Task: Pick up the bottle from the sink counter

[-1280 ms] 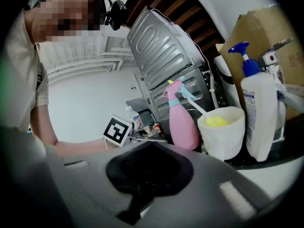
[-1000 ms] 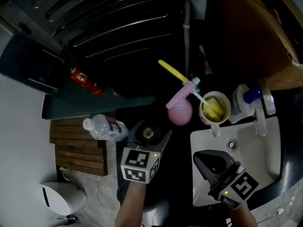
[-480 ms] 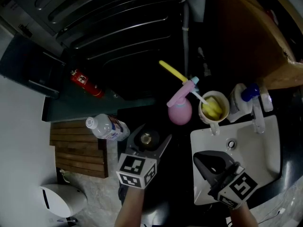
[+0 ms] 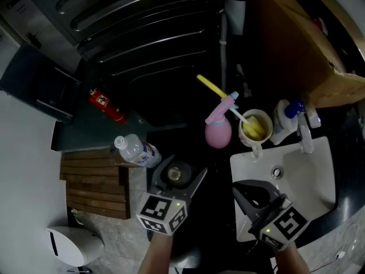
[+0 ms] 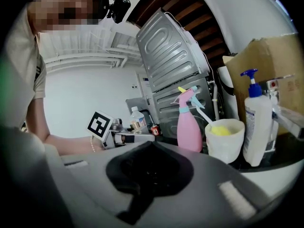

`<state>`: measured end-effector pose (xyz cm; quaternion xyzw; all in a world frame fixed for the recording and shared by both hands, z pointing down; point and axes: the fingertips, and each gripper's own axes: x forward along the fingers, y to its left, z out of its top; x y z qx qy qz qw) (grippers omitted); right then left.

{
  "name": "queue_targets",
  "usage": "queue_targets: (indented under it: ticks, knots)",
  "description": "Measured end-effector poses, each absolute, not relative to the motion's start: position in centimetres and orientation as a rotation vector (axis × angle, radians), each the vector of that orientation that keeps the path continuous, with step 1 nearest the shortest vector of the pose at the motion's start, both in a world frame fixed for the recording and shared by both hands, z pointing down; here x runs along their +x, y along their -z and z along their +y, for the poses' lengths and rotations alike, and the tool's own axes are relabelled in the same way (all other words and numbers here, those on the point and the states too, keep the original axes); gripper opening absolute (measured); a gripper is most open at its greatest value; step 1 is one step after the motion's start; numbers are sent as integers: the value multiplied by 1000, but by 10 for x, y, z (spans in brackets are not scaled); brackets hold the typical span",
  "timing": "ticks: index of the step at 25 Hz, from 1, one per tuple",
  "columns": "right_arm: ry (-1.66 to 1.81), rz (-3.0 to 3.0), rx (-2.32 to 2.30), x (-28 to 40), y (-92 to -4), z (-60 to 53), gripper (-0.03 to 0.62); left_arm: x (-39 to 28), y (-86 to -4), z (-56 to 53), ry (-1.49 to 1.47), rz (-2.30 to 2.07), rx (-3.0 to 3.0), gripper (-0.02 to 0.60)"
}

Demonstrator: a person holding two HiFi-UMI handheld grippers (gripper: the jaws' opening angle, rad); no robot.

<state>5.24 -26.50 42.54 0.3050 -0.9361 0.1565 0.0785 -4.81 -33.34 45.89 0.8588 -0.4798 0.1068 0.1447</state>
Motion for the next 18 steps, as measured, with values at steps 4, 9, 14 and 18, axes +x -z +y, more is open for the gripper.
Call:
queue_targets:
  ticks: [4, 9, 14, 18]
  knots:
    - [-438, -2807, 966, 51, -410, -259, 3, -45, -440, -317, -264, -1365, 2513, 357]
    - [-379, -2840, 1017, 47, -387, -251, 3, -43, -416, -298, -193, -1349, 2549, 357]
    - [-308, -2872, 1036, 40, -360, -239, 3, -41, -387, -280, -104, -1316, 2589, 357]
    - [-230, -2892, 1052, 33, -338, -231, 3, -39, -365, -265, -62, -1272, 2645, 357]
